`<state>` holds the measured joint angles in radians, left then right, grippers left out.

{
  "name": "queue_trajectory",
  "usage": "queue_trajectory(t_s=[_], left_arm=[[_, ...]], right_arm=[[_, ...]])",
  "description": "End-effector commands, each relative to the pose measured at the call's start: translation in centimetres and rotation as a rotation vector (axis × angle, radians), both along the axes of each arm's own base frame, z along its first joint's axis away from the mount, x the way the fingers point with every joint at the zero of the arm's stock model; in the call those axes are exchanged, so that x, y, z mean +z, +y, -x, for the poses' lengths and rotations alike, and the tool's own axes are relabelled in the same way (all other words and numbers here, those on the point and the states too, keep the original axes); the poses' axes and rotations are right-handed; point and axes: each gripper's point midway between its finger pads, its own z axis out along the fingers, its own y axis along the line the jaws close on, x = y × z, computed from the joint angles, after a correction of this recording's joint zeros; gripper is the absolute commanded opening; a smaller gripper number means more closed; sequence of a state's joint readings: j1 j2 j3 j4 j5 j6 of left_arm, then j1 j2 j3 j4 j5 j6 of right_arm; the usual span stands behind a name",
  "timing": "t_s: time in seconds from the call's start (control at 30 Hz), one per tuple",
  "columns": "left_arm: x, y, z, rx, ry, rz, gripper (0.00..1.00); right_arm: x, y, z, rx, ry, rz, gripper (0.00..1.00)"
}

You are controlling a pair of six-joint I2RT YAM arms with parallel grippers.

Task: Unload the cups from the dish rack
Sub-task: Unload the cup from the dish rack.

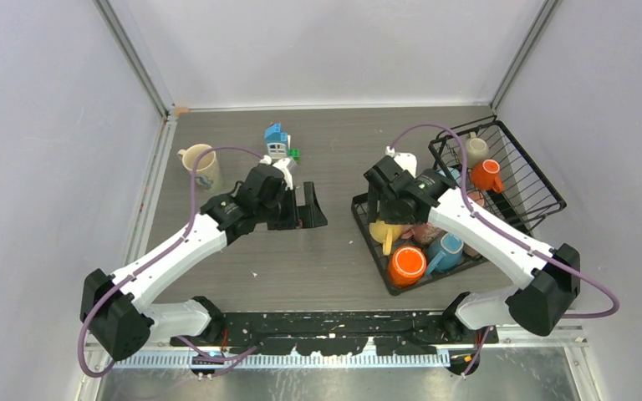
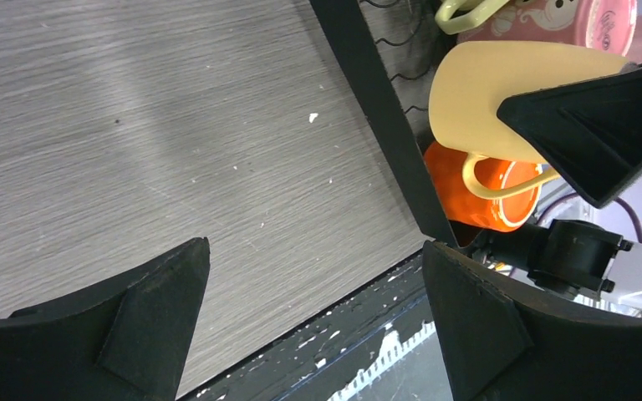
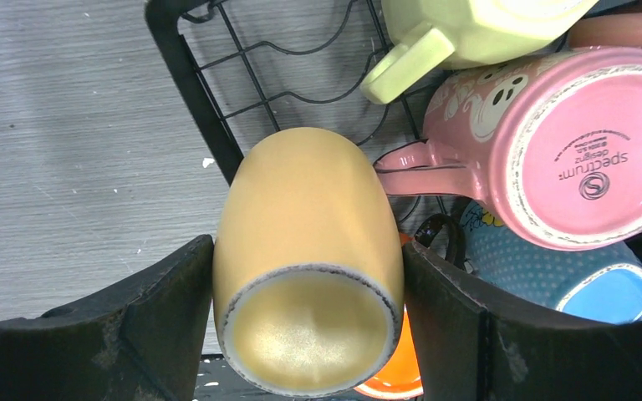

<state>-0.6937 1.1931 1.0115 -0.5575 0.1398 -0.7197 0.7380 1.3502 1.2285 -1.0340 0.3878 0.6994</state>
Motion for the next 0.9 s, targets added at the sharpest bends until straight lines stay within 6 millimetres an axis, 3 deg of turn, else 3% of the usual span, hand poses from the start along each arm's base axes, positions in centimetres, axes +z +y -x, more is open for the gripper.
queue_trajectory(t_s=[0.0,0.17,0.37,0.67,0.87], left_arm=[[0.8,-2.4,-0.3,-0.025,0.004,0.129,1.0],[0.7,-3.3,0.0,-0.04,0.022,0.199,1.0],[1.6,-4.3,0.1,-0.058,0.018,0.272,1.0],[6.5,-4.1,-0.6,-0.06,-0.056,0.428,1.0],[10.0,-3.9,-1.3,-0.074,-0.06,0.596,1.0]], right_arm=[[5.3,0.6,-0.9,0.01,-0.124,-0.086,0.15],[7.8,1.3,-0.8,0.033,-0.151,-0.146,0.15],[9.9,3.4,-1.2,0.079,-0.158,-0.245,0.15],[14.4,7.5,-2.2,0.162,-0.145,-0.564,0.15],[17.3,9.1,-2.7,0.189,-0.144,-0.776,0.15]])
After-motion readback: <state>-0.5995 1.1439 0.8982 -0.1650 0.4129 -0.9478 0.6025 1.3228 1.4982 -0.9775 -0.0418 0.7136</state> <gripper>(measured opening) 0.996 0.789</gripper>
